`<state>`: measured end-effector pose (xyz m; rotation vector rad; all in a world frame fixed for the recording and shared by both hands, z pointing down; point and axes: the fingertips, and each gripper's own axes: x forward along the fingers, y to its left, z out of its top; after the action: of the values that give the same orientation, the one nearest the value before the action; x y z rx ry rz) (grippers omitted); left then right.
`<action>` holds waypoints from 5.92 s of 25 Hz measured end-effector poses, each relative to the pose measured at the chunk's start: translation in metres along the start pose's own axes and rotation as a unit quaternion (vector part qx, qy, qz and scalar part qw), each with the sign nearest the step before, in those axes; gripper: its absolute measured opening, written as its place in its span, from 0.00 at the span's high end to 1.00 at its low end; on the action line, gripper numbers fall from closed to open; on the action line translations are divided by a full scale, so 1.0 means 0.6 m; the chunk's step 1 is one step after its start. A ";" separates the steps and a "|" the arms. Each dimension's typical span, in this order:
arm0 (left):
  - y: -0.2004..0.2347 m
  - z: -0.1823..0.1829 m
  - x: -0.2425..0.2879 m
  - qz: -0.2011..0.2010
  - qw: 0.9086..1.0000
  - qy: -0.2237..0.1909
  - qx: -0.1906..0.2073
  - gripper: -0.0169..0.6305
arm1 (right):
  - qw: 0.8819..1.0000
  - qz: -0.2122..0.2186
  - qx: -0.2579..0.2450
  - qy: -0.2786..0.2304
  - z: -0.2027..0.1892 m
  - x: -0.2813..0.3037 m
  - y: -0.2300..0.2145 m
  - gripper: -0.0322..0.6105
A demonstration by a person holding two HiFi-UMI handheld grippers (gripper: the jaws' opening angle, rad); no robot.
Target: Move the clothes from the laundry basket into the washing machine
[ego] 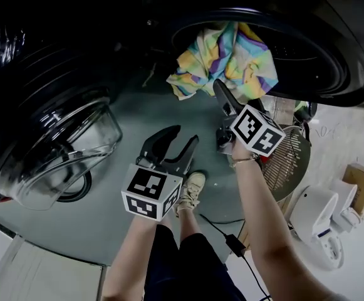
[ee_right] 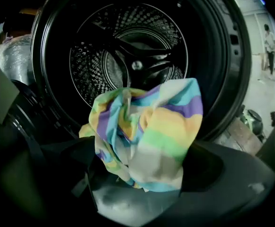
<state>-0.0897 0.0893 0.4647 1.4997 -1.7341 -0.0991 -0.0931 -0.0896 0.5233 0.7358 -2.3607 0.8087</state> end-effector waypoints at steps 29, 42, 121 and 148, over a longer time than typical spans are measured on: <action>0.005 0.018 0.015 0.004 1.000 -0.017 -0.007 0.55 | 0.997 -0.001 -0.046 -0.060 0.107 0.030 0.069 0.84; -0.010 0.019 0.001 0.006 1.000 -0.008 -0.010 0.55 | 0.991 -0.004 -0.076 -0.111 0.248 0.057 0.103 0.65; -0.170 0.021 0.051 -0.066 0.991 0.058 0.099 0.60 | 0.996 0.048 -0.031 -0.067 0.051 -0.255 -0.015 0.90; -0.344 -0.163 0.286 -0.192 0.933 0.235 0.193 0.81 | 0.977 -0.099 0.075 0.175 -0.305 -0.134 -0.475 0.52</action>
<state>0.1411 -0.0739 0.5063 1.9442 -1.1011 0.3941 0.2010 -0.1330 0.7045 0.8020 -1.8973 0.9508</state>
